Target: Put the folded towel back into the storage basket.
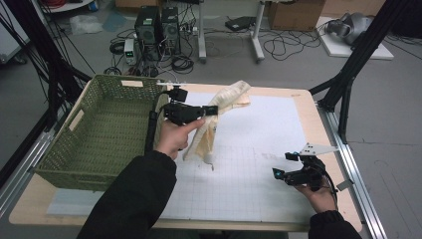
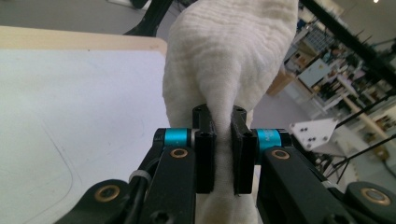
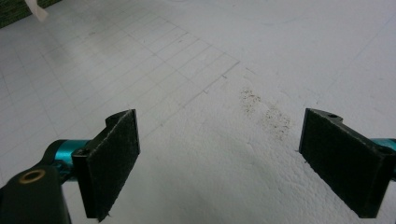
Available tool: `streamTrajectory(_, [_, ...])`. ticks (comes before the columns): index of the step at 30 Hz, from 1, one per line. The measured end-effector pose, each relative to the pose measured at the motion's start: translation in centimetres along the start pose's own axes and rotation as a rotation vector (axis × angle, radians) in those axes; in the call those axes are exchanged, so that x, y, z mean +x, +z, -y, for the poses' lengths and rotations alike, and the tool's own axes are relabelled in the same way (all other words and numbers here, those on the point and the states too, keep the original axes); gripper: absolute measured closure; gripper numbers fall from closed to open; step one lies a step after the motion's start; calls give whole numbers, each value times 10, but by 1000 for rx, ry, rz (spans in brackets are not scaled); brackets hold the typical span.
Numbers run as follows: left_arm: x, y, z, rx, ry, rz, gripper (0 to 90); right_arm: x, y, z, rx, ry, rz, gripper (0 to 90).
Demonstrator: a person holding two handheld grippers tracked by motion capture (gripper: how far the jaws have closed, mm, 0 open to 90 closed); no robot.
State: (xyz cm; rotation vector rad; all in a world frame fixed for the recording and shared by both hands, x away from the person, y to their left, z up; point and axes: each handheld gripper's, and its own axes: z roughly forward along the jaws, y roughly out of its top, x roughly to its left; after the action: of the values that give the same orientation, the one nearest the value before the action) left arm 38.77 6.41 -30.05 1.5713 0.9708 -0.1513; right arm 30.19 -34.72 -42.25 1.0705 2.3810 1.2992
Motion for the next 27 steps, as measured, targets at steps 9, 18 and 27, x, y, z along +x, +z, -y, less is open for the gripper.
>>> streamTrajectory(9, [8, -26, -22, -55, -57, 4, 826, 0, 1, 0, 7, 0, 0, 115])
streamTrajectory(18, [18, -55, -35, -97, -75, -28, 826, -1, 2, 0, 7, -3, -3, 114])
streamTrajectory(27, [30, -75, -37, -110, -82, -72, 825, -1, 5, 0, 18, -11, -1, 115])
